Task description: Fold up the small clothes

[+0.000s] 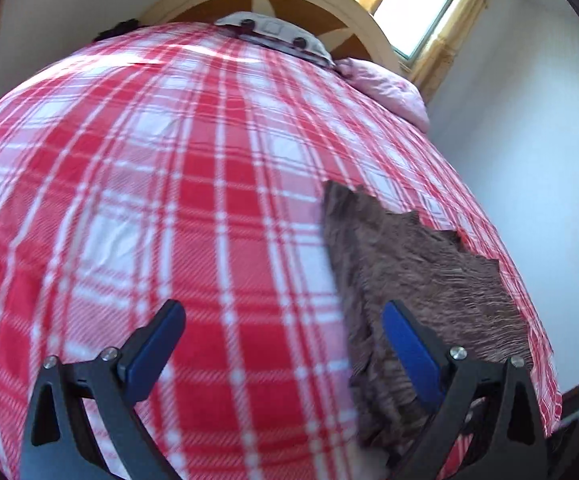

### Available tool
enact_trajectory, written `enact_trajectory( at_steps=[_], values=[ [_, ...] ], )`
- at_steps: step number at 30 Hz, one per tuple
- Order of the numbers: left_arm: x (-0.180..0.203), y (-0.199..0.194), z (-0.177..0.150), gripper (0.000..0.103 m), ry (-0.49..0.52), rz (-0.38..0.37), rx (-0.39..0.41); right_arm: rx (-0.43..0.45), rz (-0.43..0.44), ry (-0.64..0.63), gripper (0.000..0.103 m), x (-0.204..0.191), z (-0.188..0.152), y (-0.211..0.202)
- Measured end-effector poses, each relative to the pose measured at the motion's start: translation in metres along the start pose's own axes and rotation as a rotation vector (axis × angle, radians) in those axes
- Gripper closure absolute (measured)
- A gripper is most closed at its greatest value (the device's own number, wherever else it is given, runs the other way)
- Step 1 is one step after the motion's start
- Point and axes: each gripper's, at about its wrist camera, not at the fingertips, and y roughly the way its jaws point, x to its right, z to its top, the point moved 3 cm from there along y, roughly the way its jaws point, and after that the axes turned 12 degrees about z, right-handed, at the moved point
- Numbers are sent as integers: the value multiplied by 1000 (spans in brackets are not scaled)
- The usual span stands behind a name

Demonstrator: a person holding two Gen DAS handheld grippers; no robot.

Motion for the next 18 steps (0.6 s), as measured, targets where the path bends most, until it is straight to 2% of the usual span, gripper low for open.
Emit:
enact_trajectory(
  at_steps=[6, 10, 13, 16, 17, 18],
  values=[
    [45, 35, 23, 4, 109, -37, -19, 4, -21, -16, 73, -5, -2, 0],
    [60, 62, 32, 9, 140, -70, -67, 6, -17, -8, 74, -2, -3, 2],
    [66, 76, 33, 14, 152, -59, -97, 0, -31, -22, 74, -4, -3, 4],
    [69, 78, 34, 16, 162, -66, -79, 1, -45, -33, 74, -7, -3, 4],
    [70, 77, 34, 32, 164, -87, -78, 2, -43, -32, 74, -7, -3, 4],
    [72, 78, 34, 65, 173, -99, -86, 3, -40, -29, 74, -6, -3, 4]
  ],
)
